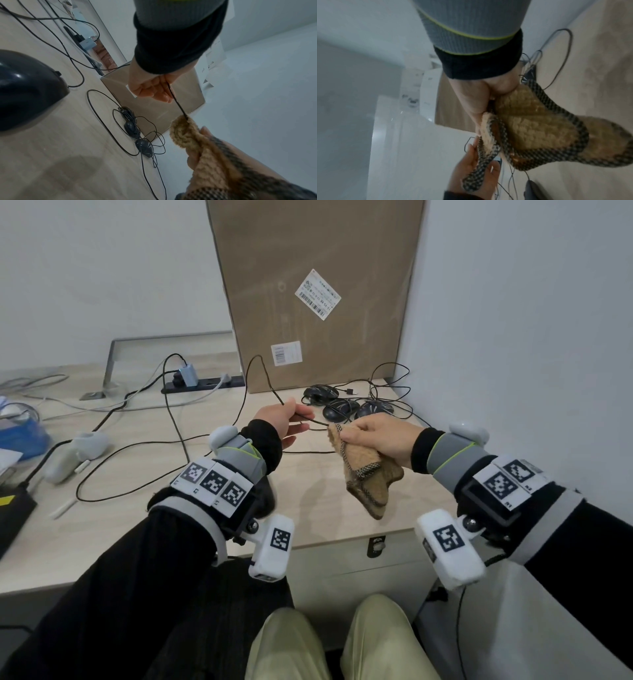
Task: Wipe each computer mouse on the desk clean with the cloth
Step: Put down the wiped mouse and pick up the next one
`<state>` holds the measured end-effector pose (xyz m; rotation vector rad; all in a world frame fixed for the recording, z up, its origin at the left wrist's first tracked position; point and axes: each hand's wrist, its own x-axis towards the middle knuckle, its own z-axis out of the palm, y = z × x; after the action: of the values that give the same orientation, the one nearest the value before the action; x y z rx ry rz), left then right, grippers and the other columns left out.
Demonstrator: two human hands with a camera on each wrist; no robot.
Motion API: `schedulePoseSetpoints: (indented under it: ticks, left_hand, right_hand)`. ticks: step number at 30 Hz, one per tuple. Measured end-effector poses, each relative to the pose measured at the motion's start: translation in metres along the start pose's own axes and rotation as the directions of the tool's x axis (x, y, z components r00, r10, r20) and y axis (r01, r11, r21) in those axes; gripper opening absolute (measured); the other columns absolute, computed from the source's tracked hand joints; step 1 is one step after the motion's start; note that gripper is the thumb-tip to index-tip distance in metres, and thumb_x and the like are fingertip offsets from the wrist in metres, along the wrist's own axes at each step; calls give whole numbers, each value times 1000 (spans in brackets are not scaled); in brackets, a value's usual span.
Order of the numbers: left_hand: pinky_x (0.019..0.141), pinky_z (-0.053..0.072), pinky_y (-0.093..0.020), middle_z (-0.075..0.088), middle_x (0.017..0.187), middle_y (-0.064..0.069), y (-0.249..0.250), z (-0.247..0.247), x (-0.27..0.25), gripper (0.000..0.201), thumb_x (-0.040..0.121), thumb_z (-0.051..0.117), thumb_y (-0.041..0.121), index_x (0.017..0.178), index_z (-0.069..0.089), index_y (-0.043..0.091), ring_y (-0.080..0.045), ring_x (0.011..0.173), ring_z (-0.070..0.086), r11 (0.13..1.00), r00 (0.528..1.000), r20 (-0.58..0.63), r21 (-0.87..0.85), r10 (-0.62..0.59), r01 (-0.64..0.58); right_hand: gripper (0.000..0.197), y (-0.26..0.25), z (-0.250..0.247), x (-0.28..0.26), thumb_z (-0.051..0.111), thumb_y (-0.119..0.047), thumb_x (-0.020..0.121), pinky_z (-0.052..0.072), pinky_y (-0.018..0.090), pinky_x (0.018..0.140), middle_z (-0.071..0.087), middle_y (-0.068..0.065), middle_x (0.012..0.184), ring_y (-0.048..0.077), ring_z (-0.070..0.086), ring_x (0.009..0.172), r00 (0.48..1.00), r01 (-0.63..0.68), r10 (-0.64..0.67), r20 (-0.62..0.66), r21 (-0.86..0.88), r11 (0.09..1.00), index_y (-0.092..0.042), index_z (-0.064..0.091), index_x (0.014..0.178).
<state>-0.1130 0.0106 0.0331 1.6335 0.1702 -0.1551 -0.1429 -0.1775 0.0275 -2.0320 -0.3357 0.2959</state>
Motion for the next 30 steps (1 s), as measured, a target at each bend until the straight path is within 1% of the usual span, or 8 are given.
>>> schedulePoseSetpoints:
  ticks: [3, 5, 7, 11, 17, 23, 27, 30]
  left_hand:
    - [62, 33, -22, 64, 82, 11, 1, -5, 0, 46, 103, 27, 32, 73, 62, 23, -4, 70, 54, 1000, 1000, -10, -11, -2, 2]
    - [62, 34, -22, 64, 82, 11, 1, -7, -1, 46, 102, 28, 31, 73, 62, 23, -5, 70, 54, 1000, 1000, -23, -29, -1, 0]
    - [61, 34, -22, 64, 82, 10, 2, -7, -1, 46, 102, 29, 31, 73, 62, 22, -6, 70, 54, 998, 999, -34, -58, 2, -4]
    - [59, 35, -21, 64, 82, 9, 3, -7, -3, 45, 103, 29, 32, 74, 61, 22, -7, 70, 53, 991, 999, -44, -132, -10, 4]
    - [59, 43, -24, 59, 82, 0, 2, 6, -11, 33, 98, 42, 41, 82, 57, 17, -13, 74, 54, 947, 995, 38, -306, -96, 103]
    - [60, 49, -24, 57, 74, -3, -5, 30, -27, 22, 99, 46, 22, 81, 53, 12, -14, 67, 56, 962, 969, 199, -200, -145, 185]
    - [43, 53, -19, 66, 55, -7, -1, 31, -25, 23, 102, 36, 13, 81, 47, 9, -12, 42, 64, 961, 987, 114, -241, -112, 137]
    - [47, 55, -22, 67, 52, -8, -1, 25, -23, 25, 103, 32, 13, 81, 42, 10, -13, 43, 66, 959, 995, 87, -272, -52, 74]
  right_hand:
    - [15, 10, -6, 1, 56, -9, 89, 54, 25, 67, 61, 10, 82, 11, 63, 67, 983, -46, -28, 182, 389, 920, 1, 56, 100]
    - [43, 12, -10, 1, 67, -5, 75, 57, 26, 73, 70, 8, 88, 14, 68, 77, 962, -92, -57, 267, 514, 853, 4, 53, 114]
    - [50, 11, -11, 0, 62, -8, 75, 57, 25, 72, 72, 4, 86, 13, 69, 78, 959, -98, -64, 276, 534, 839, 7, 49, 121]
    - [25, 7, -6, 1, 50, -5, 91, 48, 23, 46, 67, 4, 68, 15, 60, 53, 995, -60, 26, 94, 371, 927, 6, 59, 111]
    - [9, 16, 6, 18, 63, -7, 83, 47, 35, 67, 61, 11, 79, 20, 55, 73, 943, 24, 33, -332, 168, 985, -1, 70, 85]
    - [23, 16, 16, 21, 52, -20, 93, 42, 27, 70, 60, 6, 84, 17, 53, 77, 872, 25, -107, -477, -176, 984, 0, 62, 94]
    - [31, 26, 9, 25, 53, -33, 88, 47, 37, 79, 62, 11, 89, 24, 56, 83, 849, 37, -14, -529, 33, 999, -3, 60, 93]
    - [41, 39, -7, 26, 55, -40, 83, 52, 51, 86, 65, 16, 97, 33, 61, 90, 800, 49, 165, -577, 337, 940, -4, 59, 101]
